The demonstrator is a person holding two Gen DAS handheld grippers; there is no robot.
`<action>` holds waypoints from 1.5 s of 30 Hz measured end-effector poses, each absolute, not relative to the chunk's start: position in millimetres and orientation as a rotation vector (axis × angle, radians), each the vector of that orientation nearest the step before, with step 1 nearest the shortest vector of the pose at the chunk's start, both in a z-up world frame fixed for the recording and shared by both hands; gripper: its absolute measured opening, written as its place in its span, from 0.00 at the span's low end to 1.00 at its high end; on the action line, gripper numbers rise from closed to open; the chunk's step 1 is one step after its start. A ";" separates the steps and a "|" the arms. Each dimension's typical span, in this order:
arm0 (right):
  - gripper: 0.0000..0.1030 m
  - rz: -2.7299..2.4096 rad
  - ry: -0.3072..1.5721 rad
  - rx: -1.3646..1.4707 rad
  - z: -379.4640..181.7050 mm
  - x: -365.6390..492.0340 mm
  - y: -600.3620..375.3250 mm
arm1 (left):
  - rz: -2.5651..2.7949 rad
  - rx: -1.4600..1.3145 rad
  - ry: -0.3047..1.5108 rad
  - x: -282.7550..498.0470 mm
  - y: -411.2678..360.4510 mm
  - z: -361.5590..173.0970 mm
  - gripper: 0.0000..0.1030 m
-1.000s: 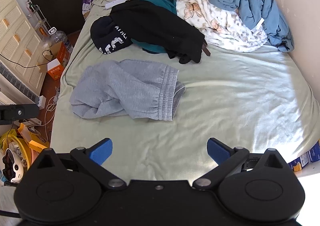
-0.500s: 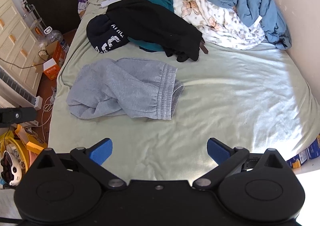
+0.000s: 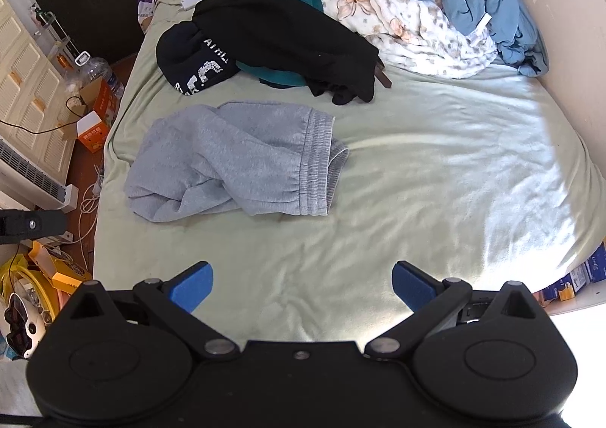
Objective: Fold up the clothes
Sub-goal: 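Move both grippers toward the crumpled grey sweatpants on the bed, then close both grippers on the ribbed waistband of the grey sweatpants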
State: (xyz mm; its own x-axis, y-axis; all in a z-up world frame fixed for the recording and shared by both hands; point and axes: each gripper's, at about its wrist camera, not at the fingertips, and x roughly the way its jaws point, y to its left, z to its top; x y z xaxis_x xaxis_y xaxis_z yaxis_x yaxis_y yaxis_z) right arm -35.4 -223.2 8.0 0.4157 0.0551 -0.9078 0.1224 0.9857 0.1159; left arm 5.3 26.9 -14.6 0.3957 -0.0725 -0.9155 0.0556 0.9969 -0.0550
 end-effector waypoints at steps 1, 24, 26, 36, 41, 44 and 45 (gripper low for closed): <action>1.00 -0.041 1.144 0.175 8.0 -35.3 -221.3 | -0.081 -0.004 1.162 6.0 26.5 -16.6 1.00; 1.00 -0.138 1.140 0.053 3.4 -23.9 -204.1 | -0.189 0.124 1.191 36.1 29.5 -39.0 1.00; 1.00 -0.123 1.146 0.036 -0.5 -18.5 -208.4 | -0.189 0.134 1.177 39.0 24.0 -38.5 1.00; 1.00 -0.069 1.100 0.081 -33.1 24.6 -291.6 | -0.079 -0.020 1.214 90.0 -24.7 -45.4 1.00; 1.00 0.015 1.146 0.206 -82.6 60.6 -355.9 | -0.058 0.005 1.146 122.9 -69.7 -58.4 1.00; 0.99 0.065 1.156 0.252 -109.8 82.5 -383.8 | -0.069 0.012 1.118 145.4 -100.0 -78.6 1.00; 0.99 0.080 1.156 0.258 -117.1 88.6 -389.9 | -0.075 0.004 1.120 151.5 -106.7 -85.3 1.00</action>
State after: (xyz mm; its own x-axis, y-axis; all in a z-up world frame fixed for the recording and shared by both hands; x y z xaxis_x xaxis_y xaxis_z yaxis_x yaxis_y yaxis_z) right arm 88.6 -389.9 -117.1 0.4042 0.1954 -0.8936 0.0698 0.9675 0.2431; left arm 151.5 -106.7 -85.3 0.4332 -0.0582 -0.8994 0.0619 0.9975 -0.0348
